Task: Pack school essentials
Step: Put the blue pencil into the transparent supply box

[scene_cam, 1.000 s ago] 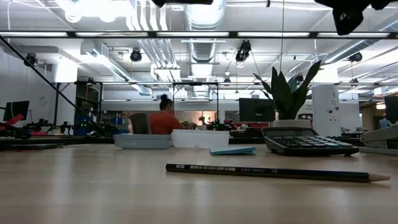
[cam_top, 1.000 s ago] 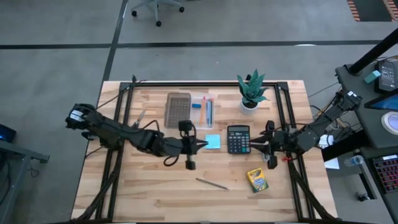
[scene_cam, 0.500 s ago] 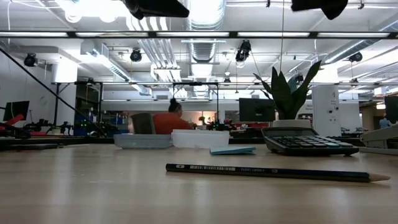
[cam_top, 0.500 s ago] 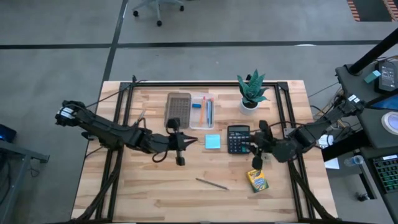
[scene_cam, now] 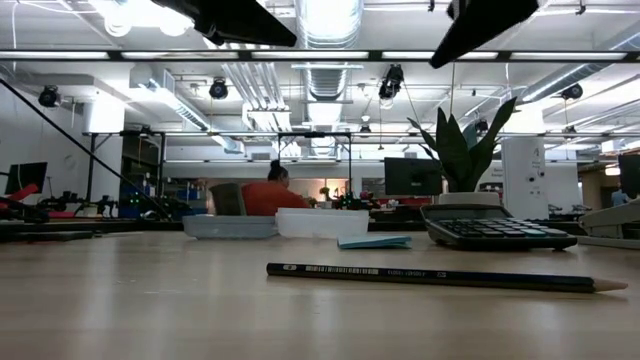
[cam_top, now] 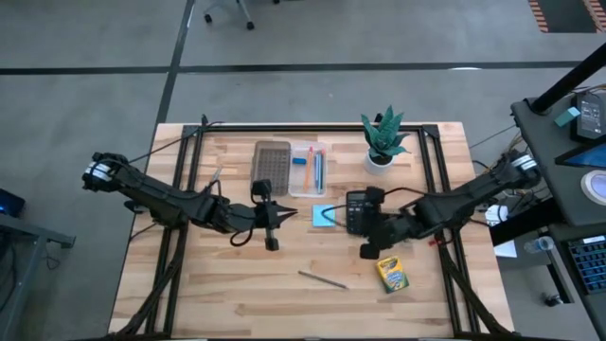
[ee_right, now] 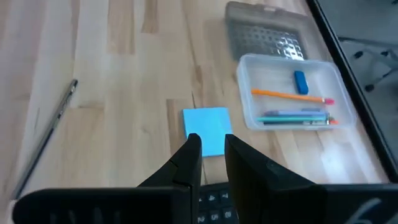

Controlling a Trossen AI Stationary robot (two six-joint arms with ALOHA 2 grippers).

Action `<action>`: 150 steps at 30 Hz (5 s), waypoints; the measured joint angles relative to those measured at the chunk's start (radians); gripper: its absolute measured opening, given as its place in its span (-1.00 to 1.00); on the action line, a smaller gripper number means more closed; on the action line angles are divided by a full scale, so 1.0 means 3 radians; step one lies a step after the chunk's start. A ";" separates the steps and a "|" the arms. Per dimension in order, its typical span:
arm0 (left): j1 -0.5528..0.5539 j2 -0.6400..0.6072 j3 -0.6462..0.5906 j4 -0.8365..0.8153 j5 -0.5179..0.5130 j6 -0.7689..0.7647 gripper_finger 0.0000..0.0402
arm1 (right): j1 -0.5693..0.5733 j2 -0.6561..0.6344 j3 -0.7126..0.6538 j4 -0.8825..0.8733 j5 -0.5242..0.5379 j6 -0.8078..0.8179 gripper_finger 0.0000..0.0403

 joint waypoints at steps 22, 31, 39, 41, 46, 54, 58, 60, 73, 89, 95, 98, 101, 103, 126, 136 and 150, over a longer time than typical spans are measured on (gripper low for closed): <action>-0.0087 -0.0148 -0.0024 -0.0205 0.0005 -0.0003 -1.00 | 0.0470 0.1905 0.1035 0.0153 -0.0169 0.0786 -0.72; -0.0131 -0.0153 -0.0024 -0.0206 0.0006 -0.0037 -1.00 | 0.0506 0.2373 0.1411 0.0149 -0.0365 0.1058 -0.69; -0.0255 -0.0175 -0.0023 -0.0176 0.0005 -0.0169 -1.00 | 0.0514 0.2480 0.1449 0.0144 -0.0429 0.1326 -0.33; -0.0268 -0.0194 -0.0021 -0.0175 0.0006 -0.0167 -1.00 | 0.0514 0.2480 0.1432 0.0150 -0.0425 0.1325 -0.25; -0.0275 -0.0214 -0.0021 -0.0174 0.0002 -0.0165 -1.00 | 0.0513 0.2480 0.1290 0.0320 -0.0389 0.1308 -0.16; -0.0276 -0.0219 -0.0021 -0.0175 0.0002 -0.0096 -1.00 | 0.0514 0.2482 0.0915 0.0913 -0.0194 0.1297 -0.29; -0.0276 -0.0219 -0.0021 -0.0175 0.0002 -0.0093 -1.00 | 0.0517 0.2469 0.0682 0.1361 -0.0169 0.1294 -0.42; -0.0276 -0.0219 -0.0021 -0.0175 0.0002 -0.0092 -1.00 | 0.0518 0.2464 0.0567 0.1587 -0.0145 0.1285 -0.51; -0.0276 -0.0219 -0.0021 -0.0174 0.0002 -0.0092 -1.00 | 0.0509 0.2446 0.0111 0.2527 -0.0177 0.1246 -0.93; -0.0276 -0.0279 -0.0353 0.0619 0.0026 0.0209 -1.00 | 0.0512 0.1719 -0.0175 0.2480 0.0195 0.0477 -0.94; -0.0271 -0.0343 -0.0602 0.1235 0.0330 0.0517 -1.00 | 0.0495 0.1220 -0.0552 0.3073 0.0363 -0.0115 -0.94; -0.0262 -0.0332 -0.0753 0.1781 0.0402 0.0632 -1.00 | 0.0486 0.0967 -0.0818 0.3654 0.0366 -0.0503 -0.94; -0.0205 -0.0283 -0.0850 0.2164 0.0443 0.0615 -1.00 | 0.0451 0.0791 -0.1072 0.4388 0.0364 -0.0940 -0.94; -0.0152 -0.0235 -0.0890 0.2393 0.0590 0.0605 -1.00 | 0.0404 0.0737 -0.1184 0.4856 0.0345 -0.1237 -0.94; 0.0060 0.1291 -0.0529 0.4305 0.1221 0.0175 -0.34 | -0.0093 0.0595 -0.1248 0.5606 -0.0514 -0.1840 -0.94; 0.0058 0.1366 -0.0325 0.4398 0.1523 0.0211 -0.34 | -0.0099 0.0599 -0.1249 0.5575 -0.0508 -0.1822 -0.94; 0.0089 0.1362 -0.0323 0.4431 0.1253 0.0153 -0.96 | -0.0101 0.0600 -0.1253 0.5565 -0.0456 -0.1783 -0.94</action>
